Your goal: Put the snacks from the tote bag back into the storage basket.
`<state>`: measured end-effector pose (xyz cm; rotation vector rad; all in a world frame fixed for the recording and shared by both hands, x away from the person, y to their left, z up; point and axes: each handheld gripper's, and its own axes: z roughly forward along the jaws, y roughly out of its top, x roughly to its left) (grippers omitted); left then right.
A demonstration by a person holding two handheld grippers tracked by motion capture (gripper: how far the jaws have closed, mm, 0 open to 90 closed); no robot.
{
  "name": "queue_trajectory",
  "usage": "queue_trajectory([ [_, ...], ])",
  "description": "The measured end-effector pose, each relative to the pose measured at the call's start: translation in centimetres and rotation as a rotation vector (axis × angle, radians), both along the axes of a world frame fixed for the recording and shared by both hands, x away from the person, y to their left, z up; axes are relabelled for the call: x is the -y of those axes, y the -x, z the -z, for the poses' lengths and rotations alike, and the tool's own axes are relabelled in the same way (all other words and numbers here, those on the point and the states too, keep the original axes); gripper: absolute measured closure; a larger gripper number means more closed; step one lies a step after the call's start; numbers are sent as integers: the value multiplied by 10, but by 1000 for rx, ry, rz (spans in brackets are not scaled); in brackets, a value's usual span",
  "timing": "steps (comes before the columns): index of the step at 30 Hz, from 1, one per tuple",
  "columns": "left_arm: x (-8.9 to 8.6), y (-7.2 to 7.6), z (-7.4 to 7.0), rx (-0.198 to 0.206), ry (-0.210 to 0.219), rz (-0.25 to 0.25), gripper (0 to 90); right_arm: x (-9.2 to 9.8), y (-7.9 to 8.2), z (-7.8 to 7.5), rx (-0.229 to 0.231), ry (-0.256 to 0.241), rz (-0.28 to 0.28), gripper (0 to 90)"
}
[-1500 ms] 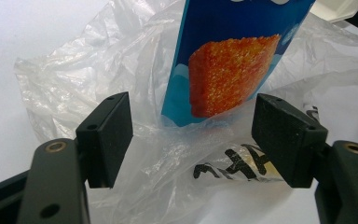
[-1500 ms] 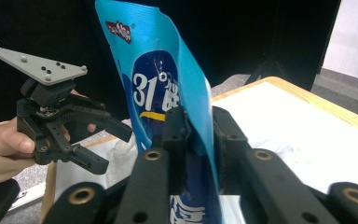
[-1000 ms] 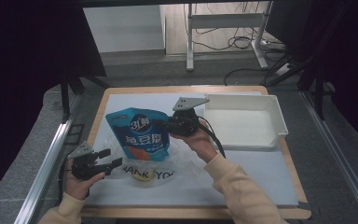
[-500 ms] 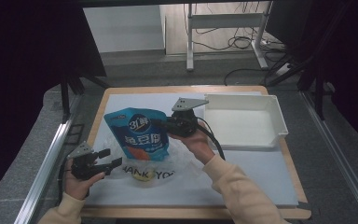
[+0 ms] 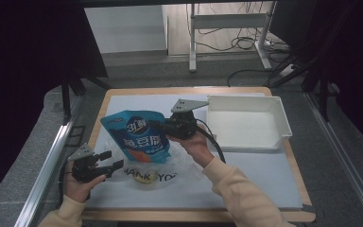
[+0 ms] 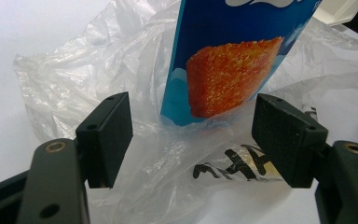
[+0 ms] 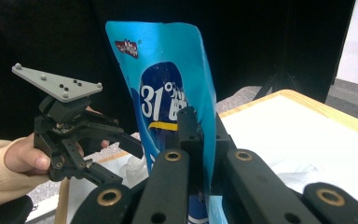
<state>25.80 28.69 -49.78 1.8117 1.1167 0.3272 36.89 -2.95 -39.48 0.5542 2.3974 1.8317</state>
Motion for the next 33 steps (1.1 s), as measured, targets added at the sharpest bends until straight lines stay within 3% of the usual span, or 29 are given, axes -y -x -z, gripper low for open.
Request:
queue_trajectory([
  [14,0,0,0,1,2,1,293,-8,1,-4,-29,-42,-15,890],
  [33,-1,1,0,3,5,0,294,-10,6,-20,0,-76,-26,890],
])
